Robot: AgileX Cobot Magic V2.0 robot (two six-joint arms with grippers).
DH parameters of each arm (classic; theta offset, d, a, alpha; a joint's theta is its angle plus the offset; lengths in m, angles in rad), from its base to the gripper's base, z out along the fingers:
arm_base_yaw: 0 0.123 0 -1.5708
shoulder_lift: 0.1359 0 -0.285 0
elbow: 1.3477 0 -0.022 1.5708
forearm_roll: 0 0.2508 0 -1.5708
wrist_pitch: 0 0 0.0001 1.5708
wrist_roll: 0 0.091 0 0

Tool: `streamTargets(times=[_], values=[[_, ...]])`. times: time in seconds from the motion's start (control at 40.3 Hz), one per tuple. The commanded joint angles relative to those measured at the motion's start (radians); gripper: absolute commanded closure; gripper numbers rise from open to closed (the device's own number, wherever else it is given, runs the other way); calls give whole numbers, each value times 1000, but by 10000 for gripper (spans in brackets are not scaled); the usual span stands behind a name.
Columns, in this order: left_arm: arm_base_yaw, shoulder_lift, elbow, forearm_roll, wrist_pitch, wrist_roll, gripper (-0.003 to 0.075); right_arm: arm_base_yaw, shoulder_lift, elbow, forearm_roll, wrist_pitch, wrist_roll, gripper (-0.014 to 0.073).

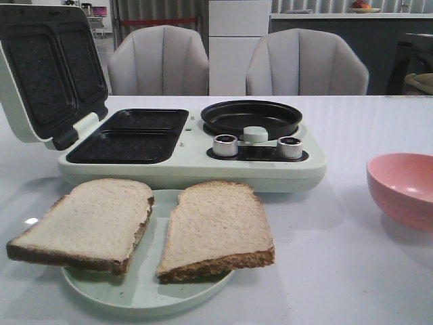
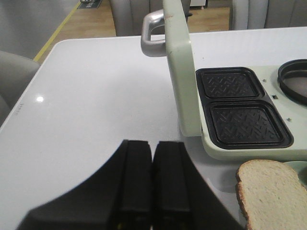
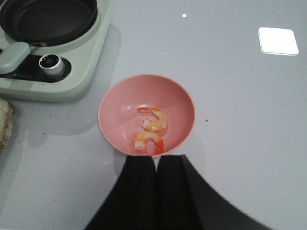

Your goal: Make breakfast with bread and shrimp

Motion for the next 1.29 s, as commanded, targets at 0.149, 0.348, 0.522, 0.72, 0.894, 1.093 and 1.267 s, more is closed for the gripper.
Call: streamTargets(times=[0.149,0.348,0.522,0.72,0.894,1.093,1.267], values=[[-6,36,-26,-10,-93,2,563,1,61,-36,5,-67,-2,505],[-6,55,-26,-8,-93,2,191,1,62,-36,5,-69,-2,169],[-13,96,-26,-13,-74,2,129,1,62,-36,5,-69,-2,87],[-132,173,-26,-4,-74,67,130,1,62,-36,5,-69,-2,87],[-313,272,-26,32,-53,185,130,1,62,-36,5,-69,-2,87],[-569,375,49,266,-55,189,130,1,62,-36,5,-69,-2,87],[-788,442,124,637,-54,-2,165,1,62,-36,5,-69,-2,87]])
